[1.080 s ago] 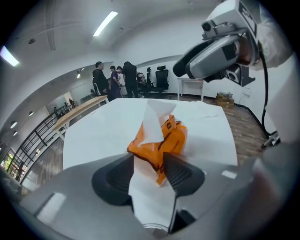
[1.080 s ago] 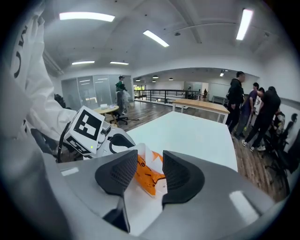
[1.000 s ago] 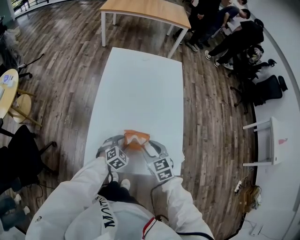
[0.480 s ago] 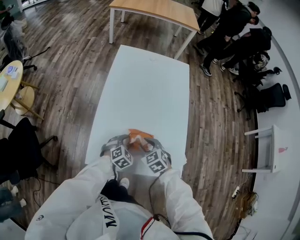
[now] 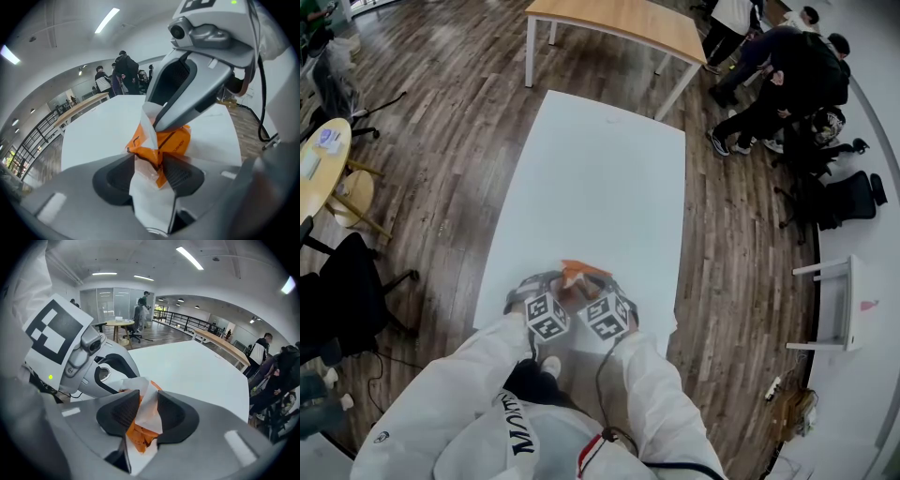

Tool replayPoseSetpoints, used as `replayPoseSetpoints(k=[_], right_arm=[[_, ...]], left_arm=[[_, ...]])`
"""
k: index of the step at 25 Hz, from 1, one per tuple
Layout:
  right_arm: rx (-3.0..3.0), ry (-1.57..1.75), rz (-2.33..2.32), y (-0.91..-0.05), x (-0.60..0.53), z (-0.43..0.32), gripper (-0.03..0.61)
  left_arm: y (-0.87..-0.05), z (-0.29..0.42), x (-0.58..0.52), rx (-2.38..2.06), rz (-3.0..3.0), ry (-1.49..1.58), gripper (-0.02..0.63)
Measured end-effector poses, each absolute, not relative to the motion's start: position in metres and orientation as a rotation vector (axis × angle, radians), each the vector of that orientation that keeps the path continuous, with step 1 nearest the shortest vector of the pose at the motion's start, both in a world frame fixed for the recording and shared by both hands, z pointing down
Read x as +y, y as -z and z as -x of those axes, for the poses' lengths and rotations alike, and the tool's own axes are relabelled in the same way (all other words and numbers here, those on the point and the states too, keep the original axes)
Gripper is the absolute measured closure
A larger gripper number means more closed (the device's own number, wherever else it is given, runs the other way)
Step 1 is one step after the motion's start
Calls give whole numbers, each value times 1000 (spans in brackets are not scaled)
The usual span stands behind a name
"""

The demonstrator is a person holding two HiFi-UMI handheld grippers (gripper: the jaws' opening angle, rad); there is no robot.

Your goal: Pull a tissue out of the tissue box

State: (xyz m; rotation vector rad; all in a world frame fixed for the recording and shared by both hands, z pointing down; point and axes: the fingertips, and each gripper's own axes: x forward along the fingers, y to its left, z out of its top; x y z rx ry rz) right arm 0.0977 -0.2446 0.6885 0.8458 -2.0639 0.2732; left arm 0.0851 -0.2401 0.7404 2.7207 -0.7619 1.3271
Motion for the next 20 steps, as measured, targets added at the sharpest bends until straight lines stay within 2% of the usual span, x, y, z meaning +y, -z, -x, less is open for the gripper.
replayPoseSetpoints(k=[9, 14, 16, 20], right_arm=[[-2045, -288, -849, -697, -247, -99, 461], [-2037, -259, -882, -697, -252, -100, 515], [-2032, -241, -909, -695, -255, -102, 570], [-2035, -242, -922, -692, -257, -103, 575]], left_arm=[[-743, -86, -240, -762, -2712, -1335, 428], [-744, -85, -241, -765, -2707, -1338, 428], [-744, -85, -242, -769, -2703, -1340, 428], [-744, -84, -242, -767, -2699, -1343, 428]])
